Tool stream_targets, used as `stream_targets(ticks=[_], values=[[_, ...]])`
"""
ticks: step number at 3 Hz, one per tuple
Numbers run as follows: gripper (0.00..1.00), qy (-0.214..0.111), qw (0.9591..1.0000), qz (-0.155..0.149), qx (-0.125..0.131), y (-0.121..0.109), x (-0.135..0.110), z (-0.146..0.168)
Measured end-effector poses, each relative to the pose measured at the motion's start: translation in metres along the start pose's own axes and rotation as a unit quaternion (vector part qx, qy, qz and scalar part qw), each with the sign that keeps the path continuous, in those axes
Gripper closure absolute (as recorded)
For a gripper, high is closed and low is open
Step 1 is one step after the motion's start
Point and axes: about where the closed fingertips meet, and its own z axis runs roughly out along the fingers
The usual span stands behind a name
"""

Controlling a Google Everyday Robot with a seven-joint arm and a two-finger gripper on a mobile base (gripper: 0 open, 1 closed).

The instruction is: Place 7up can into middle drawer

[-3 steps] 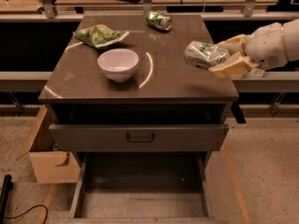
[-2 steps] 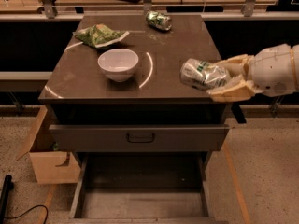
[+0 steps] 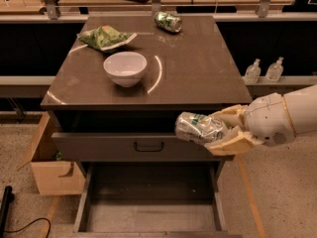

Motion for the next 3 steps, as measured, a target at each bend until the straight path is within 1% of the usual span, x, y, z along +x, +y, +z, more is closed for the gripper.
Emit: stream_targets(ticks=[1, 2, 3], values=[[1.00, 0.000, 1.0000, 0.000, 0.000, 0.000, 0.000, 0.000], [1.00, -0.009, 0.9994, 0.023, -0.024, 0.016, 0.019, 0.033], [1.00, -0.052, 0.9957, 0.050, -0.059, 0.036, 0.049, 0.088]])
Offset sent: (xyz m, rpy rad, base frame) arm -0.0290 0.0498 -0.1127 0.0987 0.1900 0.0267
